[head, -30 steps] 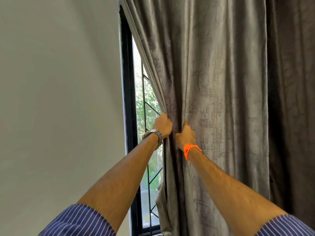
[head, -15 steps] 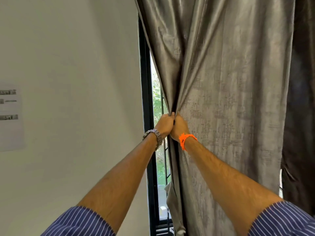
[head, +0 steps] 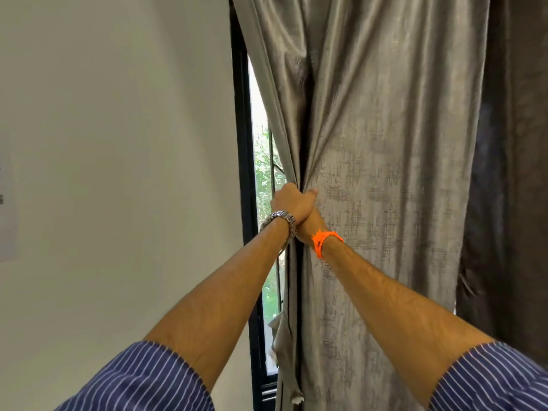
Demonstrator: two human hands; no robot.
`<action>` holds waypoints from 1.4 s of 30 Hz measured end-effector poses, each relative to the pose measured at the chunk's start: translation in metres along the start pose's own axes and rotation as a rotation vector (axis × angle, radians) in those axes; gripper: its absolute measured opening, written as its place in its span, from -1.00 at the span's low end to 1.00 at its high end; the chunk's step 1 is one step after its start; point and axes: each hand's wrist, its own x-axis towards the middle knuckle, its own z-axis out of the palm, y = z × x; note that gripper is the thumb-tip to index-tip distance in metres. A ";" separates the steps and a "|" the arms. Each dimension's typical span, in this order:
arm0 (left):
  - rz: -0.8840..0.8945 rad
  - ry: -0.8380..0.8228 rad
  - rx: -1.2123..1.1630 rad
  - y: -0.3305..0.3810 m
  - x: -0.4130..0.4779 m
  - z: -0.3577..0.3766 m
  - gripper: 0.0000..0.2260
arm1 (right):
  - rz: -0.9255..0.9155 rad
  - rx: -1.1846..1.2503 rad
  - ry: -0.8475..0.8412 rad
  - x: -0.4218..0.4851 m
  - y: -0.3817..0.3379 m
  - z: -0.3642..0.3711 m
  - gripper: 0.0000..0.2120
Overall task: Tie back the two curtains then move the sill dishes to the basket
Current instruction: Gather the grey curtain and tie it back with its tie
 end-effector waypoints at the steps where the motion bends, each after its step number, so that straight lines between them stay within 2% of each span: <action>1: 0.003 0.030 0.022 0.004 -0.001 0.005 -0.71 | -0.025 0.052 -0.055 0.002 0.008 0.005 -0.38; 2: 0.009 0.048 0.046 0.009 -0.002 0.009 -0.77 | -0.028 -0.039 -0.090 0.004 0.014 0.003 -0.37; 5: 0.050 0.066 0.152 0.023 -0.004 0.021 -0.87 | 0.002 0.051 -0.168 0.005 0.027 0.009 -0.38; 6: 0.060 0.072 0.174 0.026 -0.004 0.025 -0.85 | 0.013 0.118 -0.132 -0.011 0.026 0.004 -0.39; 9: 0.074 0.073 0.207 0.034 -0.003 0.034 -0.81 | 0.078 0.556 0.120 -0.003 0.038 0.006 -0.55; 10: 0.075 0.075 0.220 0.035 -0.001 0.037 -0.81 | 0.125 0.698 0.243 0.006 0.043 0.010 -0.62; 12: 0.083 0.080 0.251 0.036 0.003 0.041 -0.80 | 0.072 0.889 0.506 0.018 0.051 0.018 -0.69; 14: 0.085 0.088 0.257 0.038 0.007 0.046 -0.80 | -0.033 1.040 0.524 0.030 0.063 0.024 -0.61; 18: 0.103 0.082 0.253 0.049 0.016 0.061 -0.79 | -0.010 1.230 0.610 0.040 0.093 0.027 -0.54; 20: 0.129 0.089 0.255 0.060 0.019 0.072 -0.79 | 0.013 1.254 0.650 0.046 0.110 0.031 -0.45; 25: 0.180 0.084 0.262 0.094 0.025 0.098 -0.78 | 0.072 1.282 0.760 0.053 0.148 0.032 -0.50; 28: 0.188 0.094 0.283 0.107 0.029 0.114 -0.77 | 0.101 1.268 0.793 0.060 0.173 0.032 -0.40; 31: 0.192 0.097 0.282 0.110 0.034 0.130 -0.78 | 0.156 1.282 0.869 0.061 0.196 0.033 -0.39; 33: 0.192 0.104 0.267 0.111 0.040 0.140 -0.80 | 0.211 1.260 0.947 0.063 0.212 0.036 -0.46; 36: 0.194 0.106 0.236 0.114 0.049 0.152 -0.81 | 0.359 1.138 1.101 0.067 0.233 0.041 -0.72; 37: 0.198 0.107 0.235 0.115 0.053 0.156 -0.81 | 0.409 1.076 1.150 0.069 0.239 0.042 -0.73; 40: 0.213 0.107 0.242 0.111 0.066 0.165 -0.81 | 0.484 0.884 1.258 0.081 0.253 0.043 -0.49; 42: 0.226 0.111 0.245 0.103 0.075 0.169 -0.82 | 0.490 0.783 1.290 0.093 0.258 0.040 -0.41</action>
